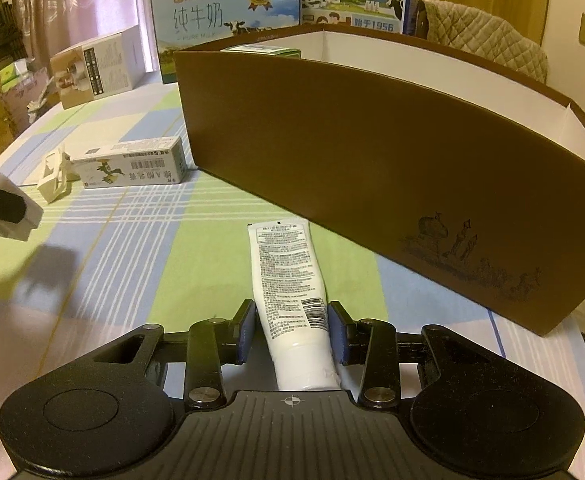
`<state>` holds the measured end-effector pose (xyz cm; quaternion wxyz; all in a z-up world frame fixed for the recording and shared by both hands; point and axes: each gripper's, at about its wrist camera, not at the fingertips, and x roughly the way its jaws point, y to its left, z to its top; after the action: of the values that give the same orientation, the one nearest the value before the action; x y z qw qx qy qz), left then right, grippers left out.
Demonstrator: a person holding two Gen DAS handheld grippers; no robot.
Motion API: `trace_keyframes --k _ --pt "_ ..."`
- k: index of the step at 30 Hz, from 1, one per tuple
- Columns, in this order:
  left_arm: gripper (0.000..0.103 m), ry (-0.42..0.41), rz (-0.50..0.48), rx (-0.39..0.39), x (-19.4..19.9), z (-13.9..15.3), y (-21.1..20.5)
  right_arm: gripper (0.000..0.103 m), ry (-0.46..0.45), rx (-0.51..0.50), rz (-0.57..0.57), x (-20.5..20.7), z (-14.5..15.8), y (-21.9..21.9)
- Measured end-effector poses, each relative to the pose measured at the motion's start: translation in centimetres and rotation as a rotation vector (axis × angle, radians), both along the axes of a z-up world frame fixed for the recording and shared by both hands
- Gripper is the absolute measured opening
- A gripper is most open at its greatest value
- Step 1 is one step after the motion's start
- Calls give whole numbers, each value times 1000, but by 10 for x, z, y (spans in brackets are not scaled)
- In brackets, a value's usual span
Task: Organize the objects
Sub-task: 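Carry the plug adapter and toothpaste tube over the brown box with both tools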
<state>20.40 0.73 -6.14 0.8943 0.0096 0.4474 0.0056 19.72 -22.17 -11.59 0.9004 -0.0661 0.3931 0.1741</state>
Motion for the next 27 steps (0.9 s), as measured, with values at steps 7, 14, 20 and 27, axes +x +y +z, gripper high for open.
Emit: trace_keyframes --k 7,14,20,27 --pt "61 -38 -14 -20 -15 25 -3 34 9 30 37 -15 24 -3" --pt "61 -108 -37 -33 -19 58 -12 34 -24 142 64 -33 72 -12" --pt "61 -158 -79 -37 -15 80 -28 34 -65 220 42 -41 112 -33" --pt "61 -197 -145 -33 0 97 -63 34 -84 258 -22 -30 141 -61"
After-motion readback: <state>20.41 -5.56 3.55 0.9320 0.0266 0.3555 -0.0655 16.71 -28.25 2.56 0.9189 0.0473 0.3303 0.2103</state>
